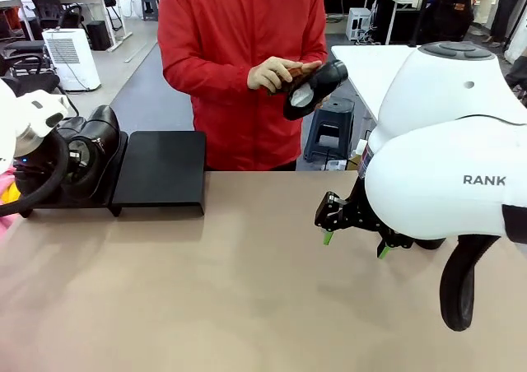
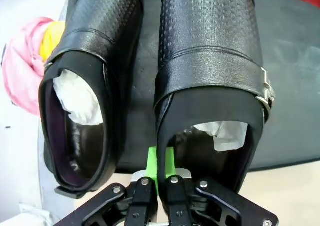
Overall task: Organize the shoes by placing them on the stand.
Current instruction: Place the Shoe from the middle of the table onto the Shoes Stand.
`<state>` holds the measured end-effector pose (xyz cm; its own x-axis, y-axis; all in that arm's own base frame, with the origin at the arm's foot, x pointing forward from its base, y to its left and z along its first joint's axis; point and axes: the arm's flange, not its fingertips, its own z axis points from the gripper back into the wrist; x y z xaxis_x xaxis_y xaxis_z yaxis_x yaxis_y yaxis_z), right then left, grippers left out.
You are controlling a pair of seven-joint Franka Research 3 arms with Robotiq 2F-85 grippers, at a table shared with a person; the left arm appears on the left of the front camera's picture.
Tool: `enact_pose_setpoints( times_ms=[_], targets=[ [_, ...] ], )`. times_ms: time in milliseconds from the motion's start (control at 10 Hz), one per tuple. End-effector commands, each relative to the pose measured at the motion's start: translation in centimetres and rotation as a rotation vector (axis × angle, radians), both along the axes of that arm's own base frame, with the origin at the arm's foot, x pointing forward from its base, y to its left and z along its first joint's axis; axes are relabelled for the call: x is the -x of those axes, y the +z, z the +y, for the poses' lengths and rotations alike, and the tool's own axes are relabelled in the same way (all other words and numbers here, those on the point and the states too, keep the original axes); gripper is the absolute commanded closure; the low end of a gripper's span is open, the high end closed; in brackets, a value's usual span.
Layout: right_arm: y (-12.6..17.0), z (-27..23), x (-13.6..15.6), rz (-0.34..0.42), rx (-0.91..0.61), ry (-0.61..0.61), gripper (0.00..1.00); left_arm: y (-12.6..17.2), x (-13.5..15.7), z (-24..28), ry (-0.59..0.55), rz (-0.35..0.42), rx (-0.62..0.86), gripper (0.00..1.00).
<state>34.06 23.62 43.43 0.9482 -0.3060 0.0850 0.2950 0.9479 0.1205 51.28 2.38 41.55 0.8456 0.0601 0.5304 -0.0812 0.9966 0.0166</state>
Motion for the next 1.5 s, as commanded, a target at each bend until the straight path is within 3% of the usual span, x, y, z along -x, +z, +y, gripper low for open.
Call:
enact_pose_setpoints(
  times_ms=[0, 300, 900, 1200, 1300, 1400],
  targets=[
    [0.2, 0.0, -0.1, 0.000, -0.008, 0.020, 0.00, -0.7, -0.7, -0.1, 0.032, -0.027, -0.018, 0.57],
    [0.2, 0.0, -0.1, 0.000, -0.008, 0.020, 0.00, -0.7, -1.2, 0.2, 0.081, -0.059, -0.002, 0.00],
    [0.2, 0.0, -0.1, 0.000, -0.008, 0.020, 0.00, 3.7, 1.6, -1.6, 0.066, -0.057, 0.045, 0.00],
    [0.2, 0.0, -0.1, 0.000, -0.008, 0.020, 0.00, 7.2, 3.8, -2.1, 0.133, -0.099, -0.027, 0.00],
    [0.2, 0.0, -0.1, 0.000, -0.008, 0.020, 0.00, 5.2, 1.7, -1.5, 0.062, -0.077, 0.019, 0.00],
    [0.2, 0.0, -0.1, 0.000, -0.008, 0.020, 0.00, 5.2, 1.7, -1.5, 0.062, -0.077, 0.019, 0.00]
  ],
)
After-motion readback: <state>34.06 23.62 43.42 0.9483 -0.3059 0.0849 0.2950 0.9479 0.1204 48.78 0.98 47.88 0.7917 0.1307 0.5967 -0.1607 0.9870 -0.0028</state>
